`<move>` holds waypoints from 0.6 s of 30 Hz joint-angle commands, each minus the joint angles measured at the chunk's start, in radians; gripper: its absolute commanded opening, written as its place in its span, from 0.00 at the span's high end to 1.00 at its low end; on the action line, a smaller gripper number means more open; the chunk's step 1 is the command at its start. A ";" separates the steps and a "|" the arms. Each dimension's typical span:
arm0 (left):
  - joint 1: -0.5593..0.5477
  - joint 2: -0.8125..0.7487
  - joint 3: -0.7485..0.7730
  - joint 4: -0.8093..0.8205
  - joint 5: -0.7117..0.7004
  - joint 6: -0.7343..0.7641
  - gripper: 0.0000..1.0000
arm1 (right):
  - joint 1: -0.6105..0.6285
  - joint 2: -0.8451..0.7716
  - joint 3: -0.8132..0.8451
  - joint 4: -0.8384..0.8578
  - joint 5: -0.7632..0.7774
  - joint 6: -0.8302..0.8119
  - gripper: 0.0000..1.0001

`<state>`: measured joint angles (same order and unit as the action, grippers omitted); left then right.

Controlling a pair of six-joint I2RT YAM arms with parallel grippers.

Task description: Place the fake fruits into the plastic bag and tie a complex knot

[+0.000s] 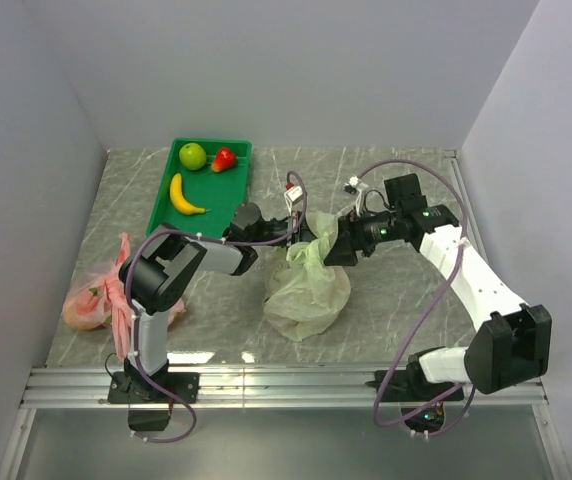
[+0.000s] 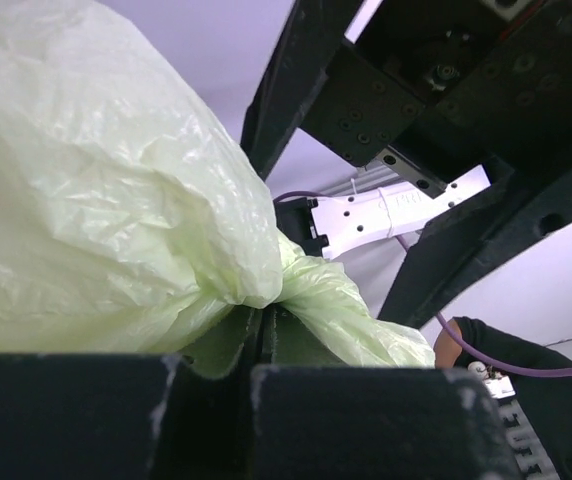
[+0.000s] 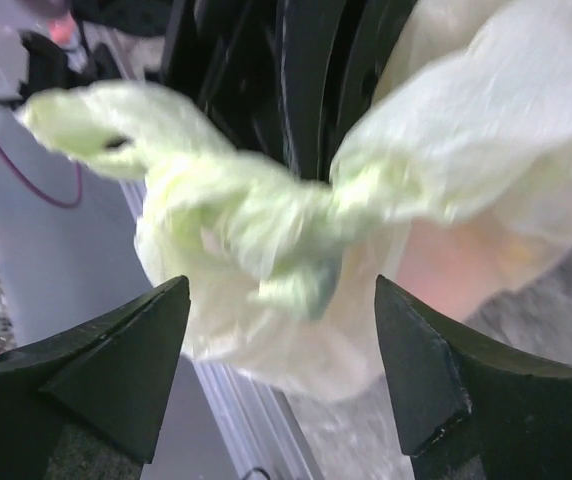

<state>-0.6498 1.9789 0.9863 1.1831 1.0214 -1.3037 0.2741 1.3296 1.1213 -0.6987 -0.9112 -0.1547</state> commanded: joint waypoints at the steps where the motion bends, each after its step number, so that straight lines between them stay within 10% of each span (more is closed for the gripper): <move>1: -0.008 -0.020 0.040 0.050 -0.014 -0.006 0.99 | -0.015 -0.058 0.031 -0.110 0.032 -0.129 0.20; 18: -0.017 -0.023 0.046 0.035 -0.003 0.004 1.00 | -0.007 0.022 0.063 -0.012 0.015 -0.103 0.52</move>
<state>-0.6556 1.9789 0.9951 1.1839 1.0183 -1.3048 0.2581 1.3422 1.1275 -0.7418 -0.8745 -0.2607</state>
